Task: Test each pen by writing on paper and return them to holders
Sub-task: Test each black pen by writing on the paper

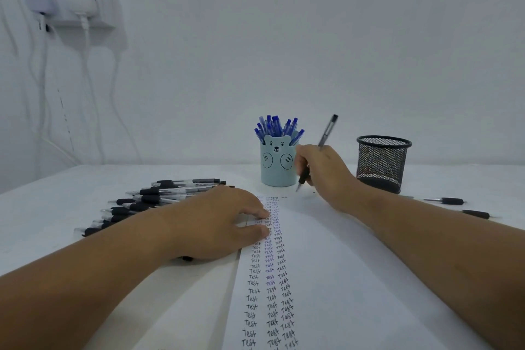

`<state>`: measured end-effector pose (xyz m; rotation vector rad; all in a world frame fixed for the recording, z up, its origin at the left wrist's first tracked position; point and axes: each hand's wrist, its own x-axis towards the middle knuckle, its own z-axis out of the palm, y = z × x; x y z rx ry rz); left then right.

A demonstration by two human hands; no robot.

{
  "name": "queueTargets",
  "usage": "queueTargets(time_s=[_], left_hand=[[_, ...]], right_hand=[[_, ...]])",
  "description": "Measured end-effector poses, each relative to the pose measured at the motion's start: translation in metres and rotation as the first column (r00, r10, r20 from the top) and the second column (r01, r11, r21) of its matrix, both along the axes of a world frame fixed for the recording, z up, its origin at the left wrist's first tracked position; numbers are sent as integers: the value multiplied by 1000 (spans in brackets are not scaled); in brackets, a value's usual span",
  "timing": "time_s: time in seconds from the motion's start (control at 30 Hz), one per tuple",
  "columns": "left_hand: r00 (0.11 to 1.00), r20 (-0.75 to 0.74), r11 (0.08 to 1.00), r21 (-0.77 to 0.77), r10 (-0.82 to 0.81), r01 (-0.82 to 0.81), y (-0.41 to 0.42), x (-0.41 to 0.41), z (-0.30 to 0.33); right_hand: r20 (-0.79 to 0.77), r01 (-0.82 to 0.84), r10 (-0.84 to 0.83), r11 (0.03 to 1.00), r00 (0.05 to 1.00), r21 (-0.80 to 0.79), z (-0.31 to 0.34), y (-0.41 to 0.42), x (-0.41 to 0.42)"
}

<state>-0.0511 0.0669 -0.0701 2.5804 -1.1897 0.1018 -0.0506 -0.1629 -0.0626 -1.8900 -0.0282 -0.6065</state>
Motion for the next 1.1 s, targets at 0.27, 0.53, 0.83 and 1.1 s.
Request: queueTargets(time_s=[0.27, 0.53, 0.83, 1.1], left_hand=[[1000, -10, 1000, 1, -9, 9, 0, 1, 1], [999, 18, 999, 26, -31, 30, 0, 2, 0], [999, 37, 1000, 20, 14, -14, -5, -8, 3], [994, 99, 989, -143, 51, -37, -9, -12, -4]], right_hand=[[210, 22, 71, 912, 975, -409, -5, 4, -3], [179, 61, 75, 758, 981, -649, 8, 8, -22], [-168, -48, -195, 505, 966, -862, 59, -35, -54], [-192, 17, -389, 474, 901, -880, 38, -109, -111]])
